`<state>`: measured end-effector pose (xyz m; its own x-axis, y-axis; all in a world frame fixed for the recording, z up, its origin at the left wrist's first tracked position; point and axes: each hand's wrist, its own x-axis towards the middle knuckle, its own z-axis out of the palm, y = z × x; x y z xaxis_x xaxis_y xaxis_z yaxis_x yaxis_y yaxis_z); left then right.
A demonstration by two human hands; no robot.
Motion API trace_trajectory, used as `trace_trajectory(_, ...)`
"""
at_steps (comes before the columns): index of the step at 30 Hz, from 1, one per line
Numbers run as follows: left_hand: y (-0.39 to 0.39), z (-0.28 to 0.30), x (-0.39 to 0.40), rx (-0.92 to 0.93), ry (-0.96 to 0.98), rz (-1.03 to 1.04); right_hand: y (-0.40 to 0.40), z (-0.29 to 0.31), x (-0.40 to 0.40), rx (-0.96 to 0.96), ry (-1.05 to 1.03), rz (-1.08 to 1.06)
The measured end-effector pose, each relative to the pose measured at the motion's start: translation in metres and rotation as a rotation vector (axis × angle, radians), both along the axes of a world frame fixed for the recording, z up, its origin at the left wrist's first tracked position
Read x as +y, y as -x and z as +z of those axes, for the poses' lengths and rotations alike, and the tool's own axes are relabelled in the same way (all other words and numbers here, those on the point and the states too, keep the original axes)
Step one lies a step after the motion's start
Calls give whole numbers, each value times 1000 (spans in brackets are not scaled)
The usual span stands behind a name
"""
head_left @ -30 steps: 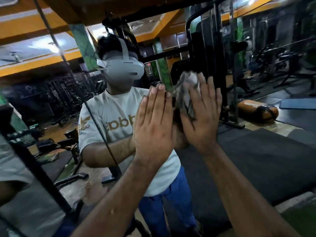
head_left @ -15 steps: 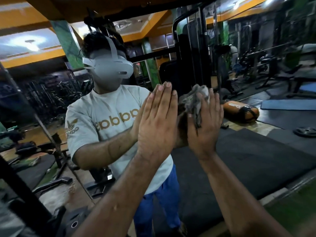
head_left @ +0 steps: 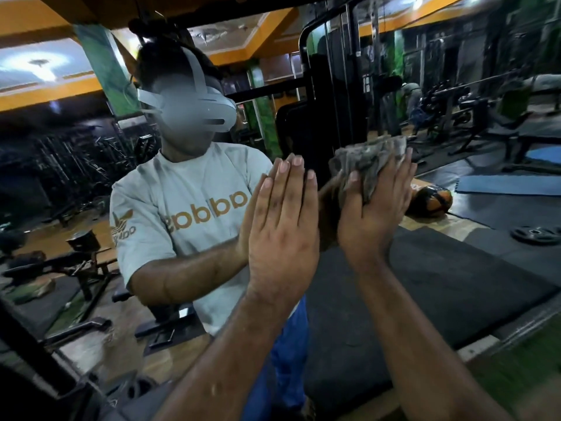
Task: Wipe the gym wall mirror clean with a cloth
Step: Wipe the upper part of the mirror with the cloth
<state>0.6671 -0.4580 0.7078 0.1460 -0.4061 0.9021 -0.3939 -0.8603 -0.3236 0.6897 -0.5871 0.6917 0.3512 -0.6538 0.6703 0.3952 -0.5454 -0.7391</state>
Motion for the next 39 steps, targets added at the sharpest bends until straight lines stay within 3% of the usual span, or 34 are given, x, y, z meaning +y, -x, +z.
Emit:
trace_trajectory(2, -3, 5, -2, 15, -29, -24, -1, 17, 1, -2, -2, 31)
trace_trajectory(7, -11, 5, -10, -18, -21, -19, -5, -2, -17, -133, 339, 36)
trace_trajectory(9, -11, 3, -18, -36, -4, -18, -6, -13, -25, -104, 265, 11)
trace_trajectory(13, -10, 9, -35, -69, 21, -49, -6, 10, -26, -35, -112, 90)
trace_trajectory(15, -9, 15, -41, -28, 12, -60, -5, 25, -25, -36, -147, 169)
trace_trajectory(20, -14, 16, -49, 21, -13, -44, -9, -21, -45, -119, 210, 74)
trace_trajectory(22, -16, 12, -55, 10, -51, -38, -23, -40, -62, -150, 14, 72)
trace_trajectory(25, -18, 13, -69, -4, -106, -33, -37, -21, -83, -175, -323, 93)
trace_trajectory(27, -19, 17, -82, -6, -119, -32, -39, -8, -88, -130, -182, 98)
trace_trajectory(31, -24, 22, -118, 13, -127, -27, -33, -28, -124, -144, 389, -57)
trace_trajectory(33, -27, 20, -140, 19, -123, -12, -37, -46, -155, -115, 299, -71)
trace_trajectory(36, -33, 19, -172, 23, -128, 5, -43, -34, -182, -87, -120, -7)
trace_trajectory(37, -35, 18, -182, 17, -134, 6, -44, -25, -186, -77, -164, 2)
trace_trajectory(39, -40, 18, -201, 16, -144, 5, -47, -18, -194, -89, -42, 56)
